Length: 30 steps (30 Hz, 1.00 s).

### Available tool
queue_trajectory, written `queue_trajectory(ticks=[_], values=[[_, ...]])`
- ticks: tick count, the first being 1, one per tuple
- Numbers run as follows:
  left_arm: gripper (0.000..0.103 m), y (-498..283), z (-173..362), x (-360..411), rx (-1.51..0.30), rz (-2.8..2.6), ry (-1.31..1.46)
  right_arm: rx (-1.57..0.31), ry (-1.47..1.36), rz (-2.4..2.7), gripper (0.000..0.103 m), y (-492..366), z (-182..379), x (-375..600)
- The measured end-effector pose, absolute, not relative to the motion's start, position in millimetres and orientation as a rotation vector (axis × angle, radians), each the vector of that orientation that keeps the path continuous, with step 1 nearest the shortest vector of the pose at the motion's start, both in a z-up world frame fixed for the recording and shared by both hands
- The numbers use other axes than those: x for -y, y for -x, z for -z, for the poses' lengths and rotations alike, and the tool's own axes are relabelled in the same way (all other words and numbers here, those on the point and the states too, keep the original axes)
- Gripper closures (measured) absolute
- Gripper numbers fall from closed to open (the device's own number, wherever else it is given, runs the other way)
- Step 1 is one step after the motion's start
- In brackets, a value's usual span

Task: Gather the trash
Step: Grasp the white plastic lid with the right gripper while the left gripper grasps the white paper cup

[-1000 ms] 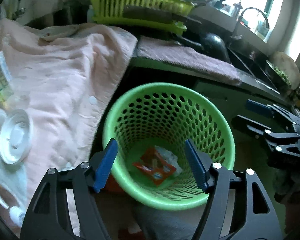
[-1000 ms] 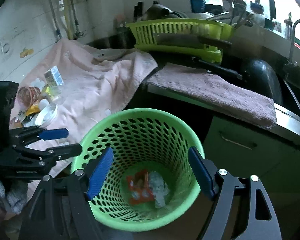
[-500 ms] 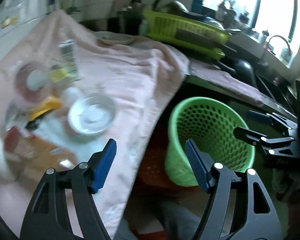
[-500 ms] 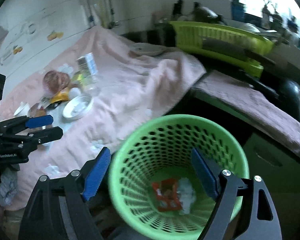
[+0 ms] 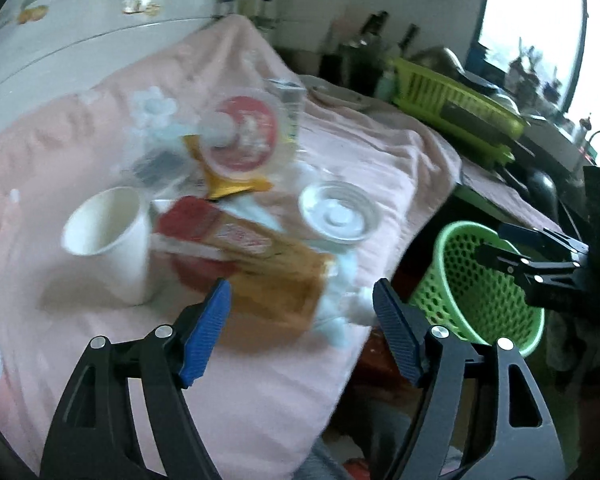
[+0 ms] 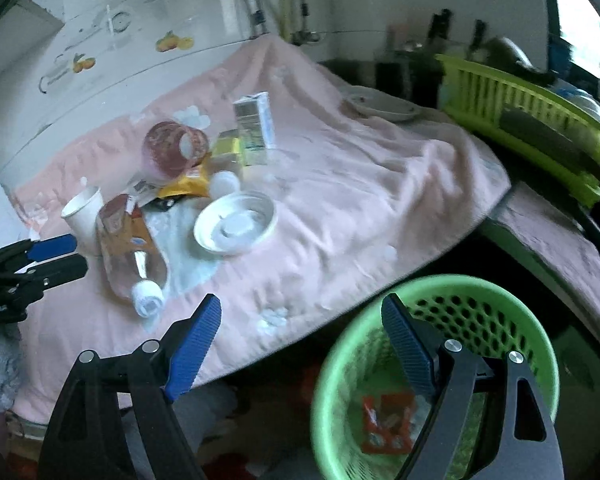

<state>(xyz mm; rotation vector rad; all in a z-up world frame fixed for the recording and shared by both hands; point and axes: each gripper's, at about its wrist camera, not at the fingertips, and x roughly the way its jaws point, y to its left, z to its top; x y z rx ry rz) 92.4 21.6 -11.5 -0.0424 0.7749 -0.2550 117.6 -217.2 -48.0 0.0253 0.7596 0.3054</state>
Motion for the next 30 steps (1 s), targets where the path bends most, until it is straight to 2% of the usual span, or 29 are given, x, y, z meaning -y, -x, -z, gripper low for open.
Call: queue_trajectory(ticks=[10,30], values=[[0.021,-83.5,6.7,-85.9,-0.744,0.114,0.099,-0.786,0.06,-0.414,0.011,-166.7,54.2,166.3],[0.017,-102.6,21.3,-129.9,-0.774,0.039,0.134,-0.914,0.184,-0.529,0.009,-238.2,94.3,124.2]])
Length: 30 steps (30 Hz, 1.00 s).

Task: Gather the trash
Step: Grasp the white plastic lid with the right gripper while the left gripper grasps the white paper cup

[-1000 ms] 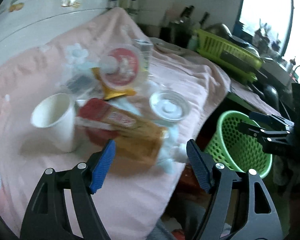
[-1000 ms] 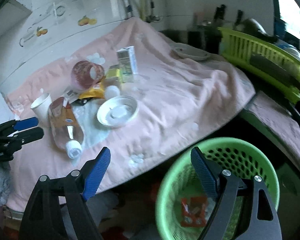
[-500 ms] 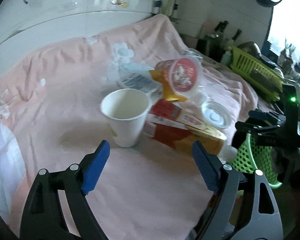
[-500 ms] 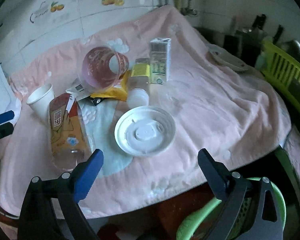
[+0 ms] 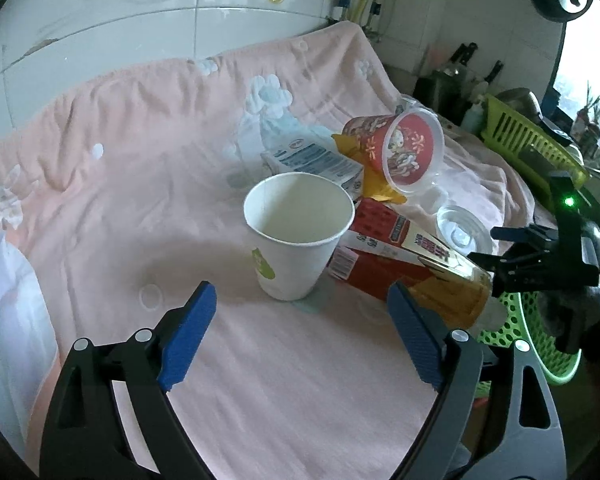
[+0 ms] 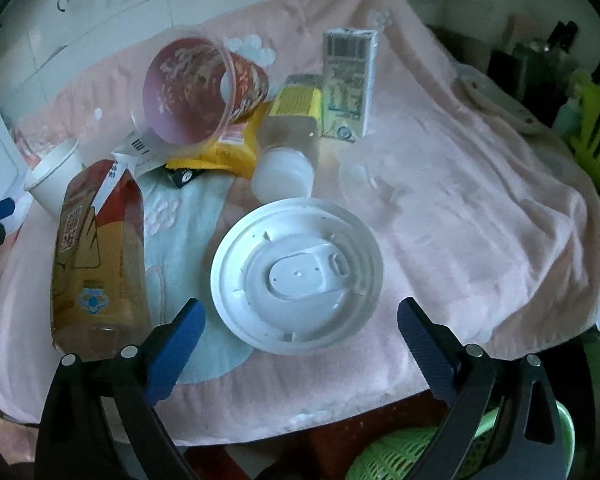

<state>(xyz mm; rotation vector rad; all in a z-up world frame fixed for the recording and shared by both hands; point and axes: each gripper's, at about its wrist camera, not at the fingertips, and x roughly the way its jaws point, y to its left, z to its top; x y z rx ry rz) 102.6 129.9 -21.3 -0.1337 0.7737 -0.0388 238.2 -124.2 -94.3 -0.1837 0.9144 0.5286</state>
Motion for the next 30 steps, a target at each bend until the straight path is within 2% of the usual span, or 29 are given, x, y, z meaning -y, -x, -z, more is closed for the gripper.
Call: queue_trajectory(ticks=[17,30], values=[[0.012,-136.1,39.6,-132.7,-0.817,0.053,0.087,-0.938,0.236,-0.543,0.008,-269.8,109.1,105.1],[0.011,-164.0,48.3,-145.8,-0.782,0.098,0.123,-0.908,0.23,-0.54,0.012,-265.6,105.6,109.7]])
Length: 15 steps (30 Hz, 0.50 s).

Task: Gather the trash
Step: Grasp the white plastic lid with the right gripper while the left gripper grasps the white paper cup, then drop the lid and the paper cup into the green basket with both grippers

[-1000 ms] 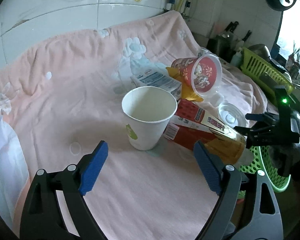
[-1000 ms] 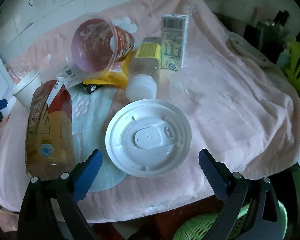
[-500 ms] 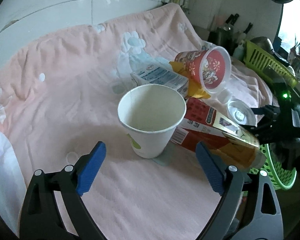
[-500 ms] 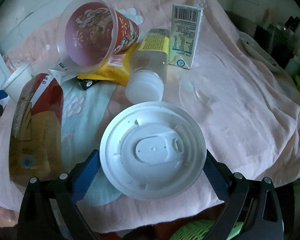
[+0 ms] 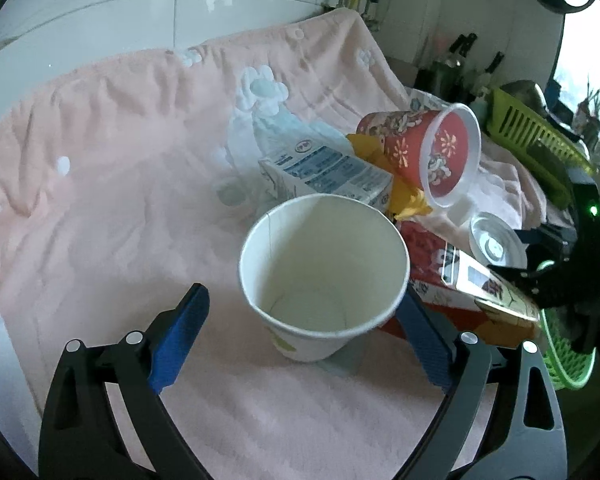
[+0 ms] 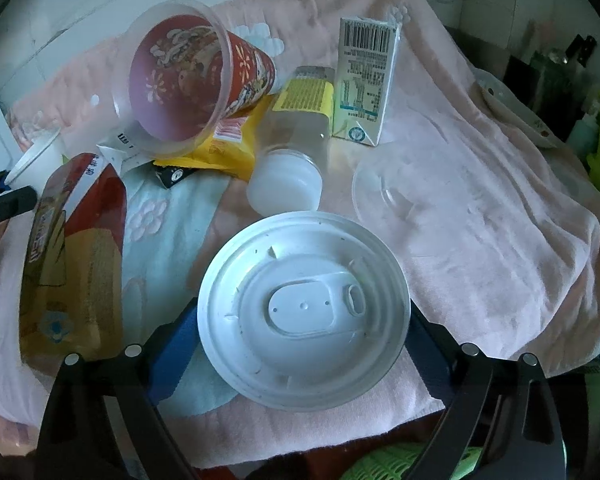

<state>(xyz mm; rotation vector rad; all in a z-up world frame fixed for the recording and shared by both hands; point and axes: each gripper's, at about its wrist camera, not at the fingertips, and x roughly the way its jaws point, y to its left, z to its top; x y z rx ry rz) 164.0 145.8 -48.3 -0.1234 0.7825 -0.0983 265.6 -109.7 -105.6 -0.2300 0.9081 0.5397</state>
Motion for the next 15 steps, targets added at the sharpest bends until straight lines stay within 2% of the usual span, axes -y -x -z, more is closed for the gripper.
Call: queue_trajectory(ticks=[6,9,11,15], values=[[0.013,-168.8,49.4,-147.7,-0.751,0.159,0.149,-0.895,0.225,-0.539,0.012,-259.3,100.4,111.5],[0.021,-170.0,49.3,-148.4,-0.741,0.179,0.163,-0.891,0.215,-0.536,0.012,-254.4,99.2,114.2],[0.039,-171.0,50.3,-149.0,-0.744,0.193,0.172,-0.889,0.211,-0.531,0.012,-251.0,98.5,116.5],[0.04,-169.3,48.9,-150.5,-0.738,0.185,0.178,-0.881,0.192,-0.524,0.012,-243.5,95.5,122.4]])
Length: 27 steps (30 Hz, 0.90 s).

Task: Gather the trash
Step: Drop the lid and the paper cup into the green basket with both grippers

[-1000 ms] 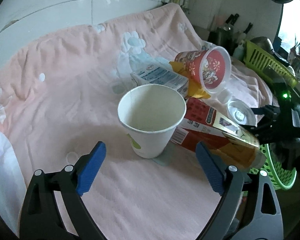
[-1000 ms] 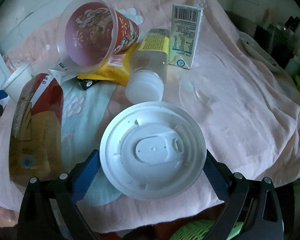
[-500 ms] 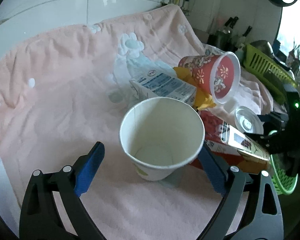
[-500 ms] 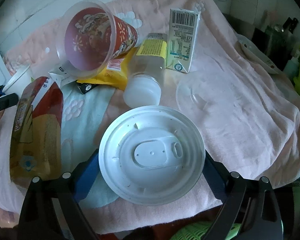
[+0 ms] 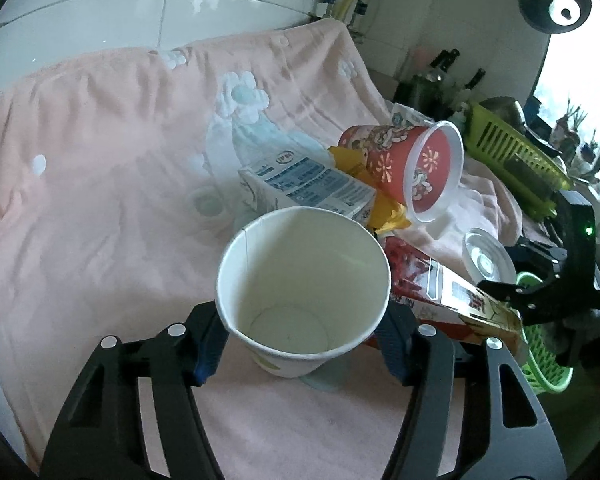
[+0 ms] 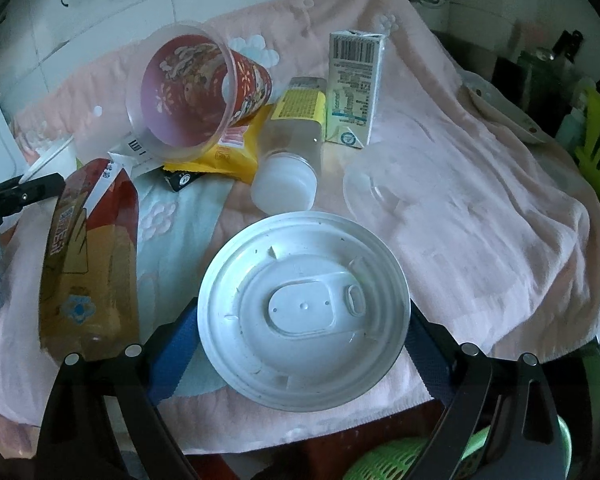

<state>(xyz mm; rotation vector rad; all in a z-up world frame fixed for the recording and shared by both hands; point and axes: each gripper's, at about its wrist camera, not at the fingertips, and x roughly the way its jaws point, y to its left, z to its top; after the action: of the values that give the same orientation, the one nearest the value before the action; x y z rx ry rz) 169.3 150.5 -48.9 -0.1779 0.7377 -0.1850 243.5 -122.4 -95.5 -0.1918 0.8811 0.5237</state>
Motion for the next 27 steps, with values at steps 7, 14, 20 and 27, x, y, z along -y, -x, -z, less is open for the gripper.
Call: queue_trajectory(ticks=[7,14,20,27], values=[[0.041,-149.1,29.5,-149.0,-0.685,0.145,0.157,-0.85,0.158,-0.51,0.012,-221.3,83.2,133.4],[0.041,-121.2,0.3,-141.6,-0.616,0.151,0.142,-0.815,0.128,-0.484,0.012,-190.7,69.3,152.4],[0.041,-100.2,-21.2,-114.2,-0.57,0.216,0.112,-0.798,0.086,-0.43,0.012,-163.7,63.1,182.1],[0.041,-91.4,-31.9,-67.6,-0.545,0.327,0.087,-0.809,0.056,-0.335,0.012,-128.9,69.1,226.1]])
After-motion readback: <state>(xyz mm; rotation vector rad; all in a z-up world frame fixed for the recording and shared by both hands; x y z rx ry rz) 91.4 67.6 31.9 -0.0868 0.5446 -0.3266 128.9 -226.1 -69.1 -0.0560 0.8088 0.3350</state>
